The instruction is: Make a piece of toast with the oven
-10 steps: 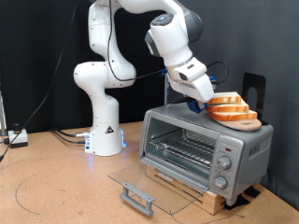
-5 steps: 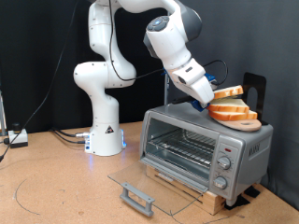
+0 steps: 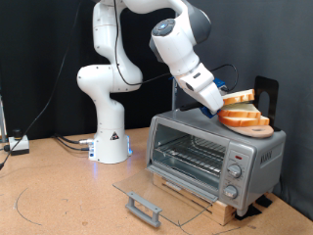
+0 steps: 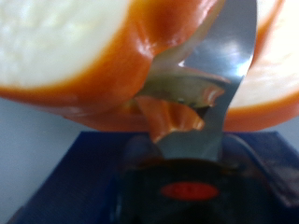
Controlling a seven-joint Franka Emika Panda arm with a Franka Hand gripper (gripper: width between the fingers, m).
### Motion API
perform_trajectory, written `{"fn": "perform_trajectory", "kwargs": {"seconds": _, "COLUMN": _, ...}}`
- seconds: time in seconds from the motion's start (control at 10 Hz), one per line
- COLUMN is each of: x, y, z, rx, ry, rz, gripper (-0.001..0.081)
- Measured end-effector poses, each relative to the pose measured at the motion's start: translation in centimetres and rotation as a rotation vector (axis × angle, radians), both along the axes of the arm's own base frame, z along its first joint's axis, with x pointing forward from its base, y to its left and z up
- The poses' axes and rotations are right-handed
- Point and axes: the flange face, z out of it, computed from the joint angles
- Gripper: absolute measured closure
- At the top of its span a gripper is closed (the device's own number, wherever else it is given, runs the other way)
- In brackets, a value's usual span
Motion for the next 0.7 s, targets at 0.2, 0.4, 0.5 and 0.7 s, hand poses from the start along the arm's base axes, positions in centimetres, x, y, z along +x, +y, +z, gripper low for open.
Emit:
{"fn": "perform_trajectory", "kwargs": {"seconds": 0.2, "x": 0.9, "y": -0.8, "z": 0.6, "rx": 0.016, "ry": -0.009, "rz": -0.024, "gripper": 0.0408}}
{"fn": "perform_trajectory", "kwargs": {"seconds": 0.4, "x": 1.9, "y": -1.7, "z": 0.8, "rx": 0.023, "ry": -0.011, "rz": -0.047, "gripper": 0.0408}}
{"fn": "perform_trajectory", "kwargs": {"seconds": 0.5, "x": 2.4, "y": -2.0, "z": 0.7, "rx": 0.017, "ry": -0.012, "rz": -0.053, "gripper": 0.0408}}
{"fn": "perform_trajectory", "kwargs": {"seconds": 0.7, "x": 3.1, "y": -2.5, "z": 0.1, "rx": -0.014, "ry": -0.018, "rz": -0.052, "gripper": 0.0408}}
